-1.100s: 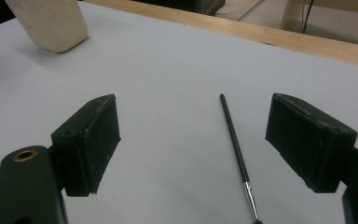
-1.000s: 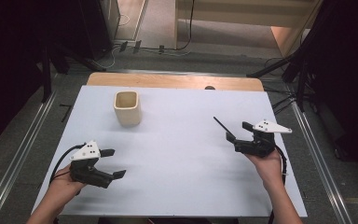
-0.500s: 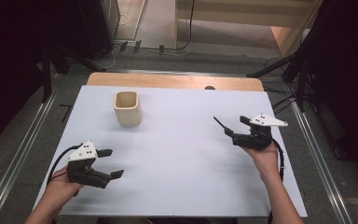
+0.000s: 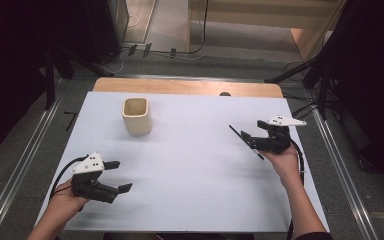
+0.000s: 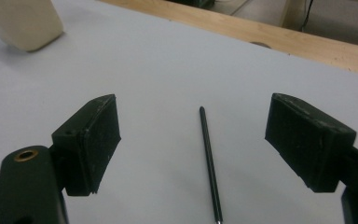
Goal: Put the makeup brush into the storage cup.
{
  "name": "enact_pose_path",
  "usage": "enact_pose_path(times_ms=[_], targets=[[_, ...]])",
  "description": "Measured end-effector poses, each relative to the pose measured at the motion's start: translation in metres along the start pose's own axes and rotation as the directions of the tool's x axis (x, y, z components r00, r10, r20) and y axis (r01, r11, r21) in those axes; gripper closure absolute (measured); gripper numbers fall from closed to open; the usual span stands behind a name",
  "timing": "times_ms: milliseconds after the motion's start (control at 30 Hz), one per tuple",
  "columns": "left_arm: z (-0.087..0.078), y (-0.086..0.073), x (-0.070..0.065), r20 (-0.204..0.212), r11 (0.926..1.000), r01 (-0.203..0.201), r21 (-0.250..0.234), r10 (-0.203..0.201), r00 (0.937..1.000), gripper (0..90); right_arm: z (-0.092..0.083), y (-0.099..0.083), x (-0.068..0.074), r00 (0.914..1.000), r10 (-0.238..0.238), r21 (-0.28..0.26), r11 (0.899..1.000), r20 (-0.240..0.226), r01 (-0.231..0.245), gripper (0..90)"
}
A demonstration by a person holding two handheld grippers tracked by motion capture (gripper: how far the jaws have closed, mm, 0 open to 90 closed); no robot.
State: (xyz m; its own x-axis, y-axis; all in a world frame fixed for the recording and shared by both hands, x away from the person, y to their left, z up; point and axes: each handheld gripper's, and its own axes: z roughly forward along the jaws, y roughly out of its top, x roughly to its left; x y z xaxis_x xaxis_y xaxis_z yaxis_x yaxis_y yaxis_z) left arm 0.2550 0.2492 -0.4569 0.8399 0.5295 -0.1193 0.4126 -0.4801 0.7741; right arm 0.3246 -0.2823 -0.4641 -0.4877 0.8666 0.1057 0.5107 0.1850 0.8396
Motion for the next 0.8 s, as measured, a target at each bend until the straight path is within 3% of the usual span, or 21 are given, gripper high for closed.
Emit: enact_pose_path(times_ms=[167,200,267,367,533,667,800], targets=[[-0.001,-0.001,0.000,-0.003,1.0000,0.001,-0.006,-0.001,1.0000,12.0,0.000,0.000,-0.002,0.9999,-0.004,0.062,0.998,-0.014,0.005,18.0],[-0.001,-0.001,0.000,-0.006,1.0000,0.002,-0.006,-0.002,1.0000,12.0,0.001,0.001,-0.003,0.9998,0.006,0.093,0.996,-0.018,-0.004,18.0],[-0.001,0.000,0.001,-0.005,1.0000,0.003,-0.001,-0.003,1.0000,12.0,0.002,0.004,-0.004,0.9996,-0.028,0.152,0.988,-0.009,0.029,18.0],[0.000,0.000,0.001,-0.003,1.0000,0.000,-0.002,0.000,1.0000,12.0,0.003,0.007,-0.006,0.9993,-0.029,0.182,0.983,-0.022,0.033,18.0],[0.001,0.001,0.002,-0.001,1.0000,-0.004,0.001,0.004,1.0000,12.0,0.011,0.017,-0.008,0.9984,-0.038,0.291,0.955,-0.042,0.048,18.3],[0.002,0.001,0.002,0.000,1.0000,-0.003,0.000,0.003,1.0000,12.0,0.015,0.020,-0.008,0.9969,-0.061,0.333,0.940,-0.049,0.074,18.7],[0.002,0.001,0.002,0.003,1.0000,-0.003,-0.002,0.003,1.0000,12.0,0.017,0.023,-0.007,0.9936,-0.092,0.402,0.909,-0.065,0.110,20.6]])
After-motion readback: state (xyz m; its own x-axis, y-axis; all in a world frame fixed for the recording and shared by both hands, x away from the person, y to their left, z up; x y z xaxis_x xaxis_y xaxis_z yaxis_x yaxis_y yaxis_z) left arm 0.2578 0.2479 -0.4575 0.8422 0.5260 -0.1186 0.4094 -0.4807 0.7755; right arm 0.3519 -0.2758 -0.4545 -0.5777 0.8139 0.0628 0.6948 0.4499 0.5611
